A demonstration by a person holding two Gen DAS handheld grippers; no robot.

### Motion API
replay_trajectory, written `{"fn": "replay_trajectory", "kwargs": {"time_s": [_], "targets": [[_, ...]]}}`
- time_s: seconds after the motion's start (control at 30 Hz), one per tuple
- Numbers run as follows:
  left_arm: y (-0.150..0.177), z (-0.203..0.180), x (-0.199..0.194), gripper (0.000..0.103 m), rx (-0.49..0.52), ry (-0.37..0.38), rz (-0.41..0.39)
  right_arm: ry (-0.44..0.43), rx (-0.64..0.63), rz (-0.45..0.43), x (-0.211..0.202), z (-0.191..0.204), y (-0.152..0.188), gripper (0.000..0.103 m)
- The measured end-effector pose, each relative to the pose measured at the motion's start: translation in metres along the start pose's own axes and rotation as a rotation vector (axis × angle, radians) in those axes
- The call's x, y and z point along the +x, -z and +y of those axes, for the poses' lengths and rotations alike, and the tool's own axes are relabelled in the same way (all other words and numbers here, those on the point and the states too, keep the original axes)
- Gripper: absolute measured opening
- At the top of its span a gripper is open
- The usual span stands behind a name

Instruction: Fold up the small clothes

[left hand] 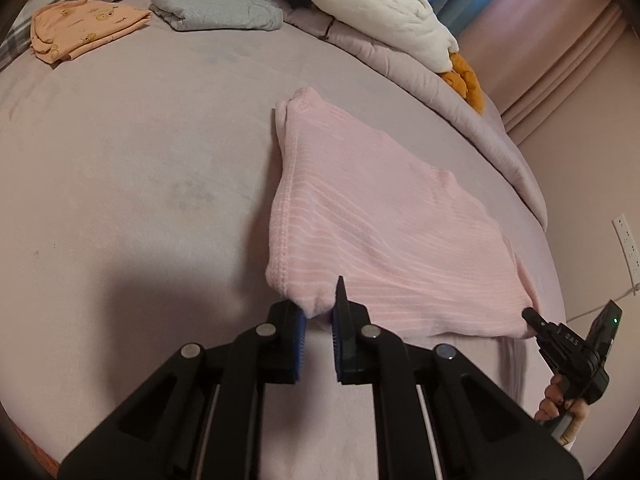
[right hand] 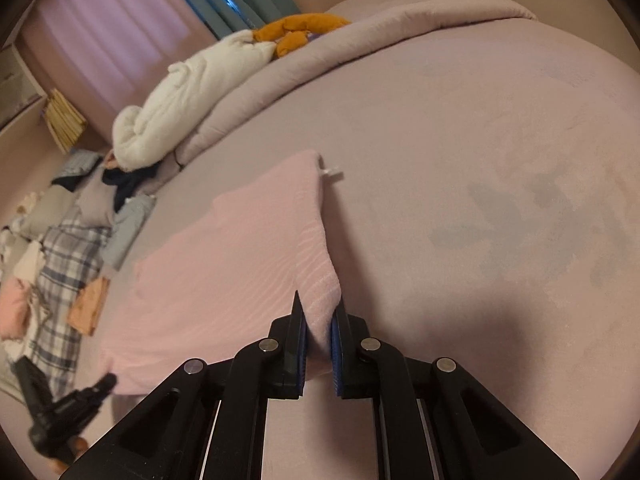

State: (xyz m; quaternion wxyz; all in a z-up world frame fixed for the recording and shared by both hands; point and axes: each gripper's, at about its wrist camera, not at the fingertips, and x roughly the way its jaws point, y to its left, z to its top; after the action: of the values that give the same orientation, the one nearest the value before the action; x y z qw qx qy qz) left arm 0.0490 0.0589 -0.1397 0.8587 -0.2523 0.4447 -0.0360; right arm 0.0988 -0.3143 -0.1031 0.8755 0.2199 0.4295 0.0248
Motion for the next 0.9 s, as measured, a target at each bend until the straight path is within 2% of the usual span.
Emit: {"fn": "replay_trajectory", "kwargs": {"time_s": [0.27, 0.37, 0.43, 0.47, 0.53, 0.6, 0.63, 0.73, 0.87, 0.9], "targets": [[0.013, -0.004, -0.009, 0.011, 0.014, 0.022, 0.021, -0.060, 0.038, -0.059, -0.028, -0.008, 0.001, 0.010], [0.016, -0.002, -0.006, 0.012, 0.019, 0.012, 0.036, -0.033, 0.043, -0.029, -0.021, -0.011, 0.007, 0.010], [0.019, 0.001, -0.001, 0.016, 0.010, -0.007, 0.053, 0.029, 0.057, 0.001, -0.013, -0.014, 0.011, 0.010], [0.019, 0.002, 0.001, 0.017, 0.002, -0.014, 0.058, 0.048, 0.059, 0.015, -0.010, -0.015, 0.011, 0.013], [0.021, 0.004, 0.001, 0.020, -0.007, -0.020, 0.058, 0.092, 0.075, 0.024, -0.009, -0.018, 0.014, 0.026], [0.021, 0.006, -0.002, 0.028, -0.008, -0.035, 0.049, 0.124, 0.092, 0.021, -0.010, -0.021, 0.017, 0.057], [0.021, 0.007, -0.003, 0.033, -0.008, -0.042, 0.041, 0.118, 0.113, 0.020, -0.010, -0.024, 0.019, 0.060], [0.019, 0.011, -0.010, 0.046, -0.013, -0.048, 0.020, 0.050, 0.174, 0.050, 0.000, -0.028, 0.022, 0.061], [0.015, 0.018, -0.018, 0.055, -0.030, -0.035, -0.001, 0.000, 0.156, 0.053, 0.018, -0.012, 0.014, 0.060], [0.015, 0.020, -0.019, 0.055, -0.034, -0.032, -0.004, 0.003, 0.152, 0.056, 0.022, -0.010, 0.011, 0.051]]}}
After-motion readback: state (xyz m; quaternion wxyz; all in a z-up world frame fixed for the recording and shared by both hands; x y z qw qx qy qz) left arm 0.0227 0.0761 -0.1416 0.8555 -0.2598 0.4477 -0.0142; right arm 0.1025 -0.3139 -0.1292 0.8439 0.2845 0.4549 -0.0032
